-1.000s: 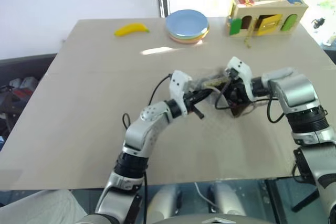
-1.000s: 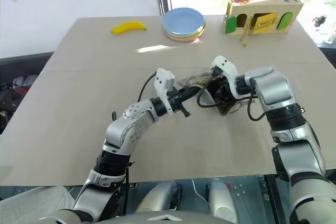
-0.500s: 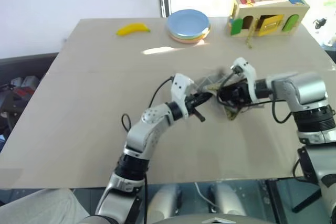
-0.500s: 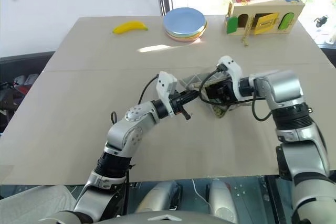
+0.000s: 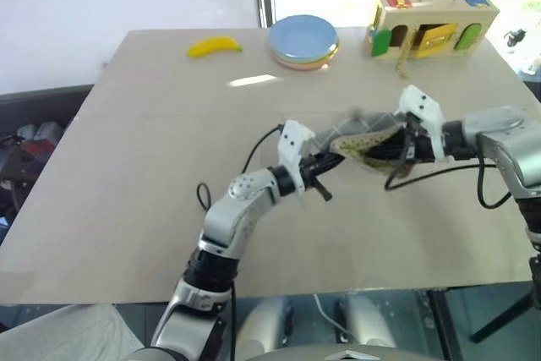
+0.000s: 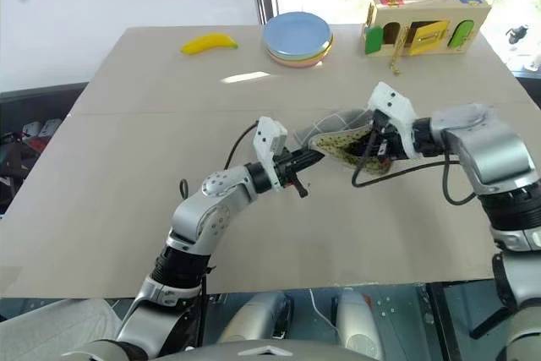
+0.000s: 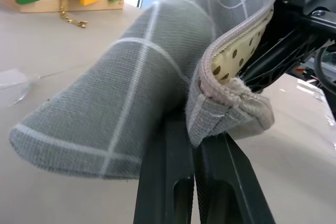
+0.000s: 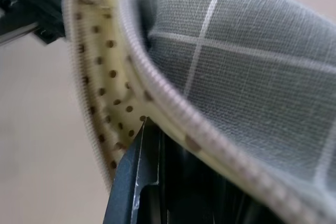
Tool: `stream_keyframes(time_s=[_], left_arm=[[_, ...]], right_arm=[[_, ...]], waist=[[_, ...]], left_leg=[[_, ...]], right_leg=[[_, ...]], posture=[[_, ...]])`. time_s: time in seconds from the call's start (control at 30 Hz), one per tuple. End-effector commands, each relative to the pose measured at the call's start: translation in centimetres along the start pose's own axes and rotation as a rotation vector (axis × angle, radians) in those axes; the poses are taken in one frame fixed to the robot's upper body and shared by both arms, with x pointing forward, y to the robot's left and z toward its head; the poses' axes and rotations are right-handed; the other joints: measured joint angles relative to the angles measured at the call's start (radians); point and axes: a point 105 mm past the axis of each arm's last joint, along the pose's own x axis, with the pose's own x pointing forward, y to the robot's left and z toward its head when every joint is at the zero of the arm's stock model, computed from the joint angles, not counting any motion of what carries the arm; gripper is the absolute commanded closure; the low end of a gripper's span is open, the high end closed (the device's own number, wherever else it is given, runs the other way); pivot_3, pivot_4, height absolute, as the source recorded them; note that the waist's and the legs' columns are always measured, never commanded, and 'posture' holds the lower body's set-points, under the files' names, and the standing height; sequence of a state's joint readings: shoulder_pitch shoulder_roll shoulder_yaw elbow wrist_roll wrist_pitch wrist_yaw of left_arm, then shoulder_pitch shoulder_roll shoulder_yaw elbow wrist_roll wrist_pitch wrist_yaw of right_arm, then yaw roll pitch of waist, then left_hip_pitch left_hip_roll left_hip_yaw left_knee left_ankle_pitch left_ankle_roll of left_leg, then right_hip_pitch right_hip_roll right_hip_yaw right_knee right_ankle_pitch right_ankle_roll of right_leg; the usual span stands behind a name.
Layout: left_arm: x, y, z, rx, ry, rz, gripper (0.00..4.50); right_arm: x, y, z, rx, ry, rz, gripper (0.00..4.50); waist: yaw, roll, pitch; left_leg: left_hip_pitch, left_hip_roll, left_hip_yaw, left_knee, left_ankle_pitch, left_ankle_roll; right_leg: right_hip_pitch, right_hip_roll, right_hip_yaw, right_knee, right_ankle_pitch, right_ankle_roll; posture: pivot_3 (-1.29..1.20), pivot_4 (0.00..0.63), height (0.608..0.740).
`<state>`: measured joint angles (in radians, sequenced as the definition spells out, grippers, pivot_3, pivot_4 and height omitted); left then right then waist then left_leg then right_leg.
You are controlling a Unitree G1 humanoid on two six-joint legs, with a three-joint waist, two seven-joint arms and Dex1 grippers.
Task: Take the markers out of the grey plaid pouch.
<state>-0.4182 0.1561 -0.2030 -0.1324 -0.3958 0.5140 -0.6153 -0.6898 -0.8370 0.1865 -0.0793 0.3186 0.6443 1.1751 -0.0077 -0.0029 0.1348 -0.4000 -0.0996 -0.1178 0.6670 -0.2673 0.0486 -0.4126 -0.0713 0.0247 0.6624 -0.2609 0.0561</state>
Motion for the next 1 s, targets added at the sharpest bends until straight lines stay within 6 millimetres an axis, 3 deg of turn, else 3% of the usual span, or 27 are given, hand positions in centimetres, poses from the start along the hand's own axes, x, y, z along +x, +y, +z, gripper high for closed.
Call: stream_keyframes(time_s=[0.03, 0.17, 0.3, 0.5, 0.63, 0.7, 0.77, 0.9, 1.0], left_arm=[[-1.3, 2.3, -1.7, -0.028, 0.07, 0.111, 4.5], [-1.3, 2.5, -1.6, -0.035, 0.069, 0.119, 4.5], [-1.1, 2.4, -1.6, -0.038, 0.069, 0.118, 4.5], [-0.5, 2.0, -1.0, -0.082, 0.044, 0.106, 4.5], [-0.1, 1.0, -0.4, -0.139, 0.026, 0.05, 4.5], [0.0, 0.3, -0.2, -0.191, 0.022, 0.01, 4.5], [0.0, -0.3, 0.0, -0.23, 0.021, -0.023, 4.5], [0.0, -0.9, -0.1, -0.297, 0.039, -0.051, 4.5], [0.1, -1.0, -0.4, -0.315, 0.051, -0.048, 4.5]], right_arm=[[-1.2, 1.5, 3.5, -0.322, -0.104, 0.066, 4.0], [-1.4, 0.6, 2.0, -0.46, -0.011, 0.041, 4.0], [-1.4, -0.3, -0.4, -0.466, 0.092, 0.033, 4.0], [-0.5, -1.2, -2.0, -0.115, 0.185, -0.02, 4.0], [0.3, -1.0, -2.1, -0.005, 0.201, -0.027, 4.0], [0.4, -1.0, -2.2, 0.015, 0.225, -0.027, 2.98], [0.6, -0.9, -2.2, 0.039, 0.235, -0.018, 2.3], [1.2, -0.8, -2.7, 0.044, 0.257, -0.016, 0.52], [1.5, -0.7, -3.2, 0.023, 0.278, -0.006, 0.52]], waist=[[-0.003, 0.0, 0.0], [-0.002, 0.0, 0.0], [-0.001, 0.0, 0.0], [-0.001, 0.0, 0.0], [0.003, 0.0, 0.0], [0.003, 0.0, 0.0], [0.004, 0.0, 0.0], [0.004, 0.0, 0.0], [0.004, 0.0, 0.0]], left_leg=[[0.0, 0.0, 0.0, 0.0, 0.0, 0.0], [0.0, 0.0, 0.0, 0.0, 0.0, 0.0], [0.001, 0.0, 0.0, 0.0, 0.0, 0.0], [0.001, 0.0, 0.0, 0.0, 0.0, 0.0], [0.0, 0.0, 0.0, 0.0, 0.0, 0.0], [0.0, 0.0, 0.0, 0.0, 0.0, 0.0], [0.0, 0.0, 0.0, 0.0, 0.0, 0.0], [0.0, 0.0, 0.0, 0.0, 0.0, 0.0], [0.0, 0.0, 0.0, 0.0, 0.0, 0.0]], right_leg=[[0.0, 0.0, 0.0, 0.0, 0.0, 0.0], [0.0, 0.0, 0.0, 0.0, 0.0, 0.0], [0.0, 0.0, 0.0, 0.0, 0.0, 0.0], [0.0, 0.0, 0.001, 0.0, 0.0, 0.0], [0.0, 0.0, 0.0, 0.0, 0.0, 0.0], [0.0, 0.0, 0.001, 0.0, 0.0, 0.0], [0.0, 0.0, 0.0, 0.0, 0.0, 0.0], [0.0, 0.0, 0.0, 0.0, 0.0, 0.0], [0.0, 0.0, 0.0, 0.0, 0.0, 0.0]], posture=[[0.0, 0.15, 0.74], [0.0, 0.15, 0.74], [0.0, 0.15, 0.74], [0.0, 0.15, 0.74], [0.0, 0.15, 0.74], [0.0, 0.15, 0.74], [0.0, 0.15, 0.74], [0.0, 0.15, 0.74], [0.0, 0.15, 0.74]])
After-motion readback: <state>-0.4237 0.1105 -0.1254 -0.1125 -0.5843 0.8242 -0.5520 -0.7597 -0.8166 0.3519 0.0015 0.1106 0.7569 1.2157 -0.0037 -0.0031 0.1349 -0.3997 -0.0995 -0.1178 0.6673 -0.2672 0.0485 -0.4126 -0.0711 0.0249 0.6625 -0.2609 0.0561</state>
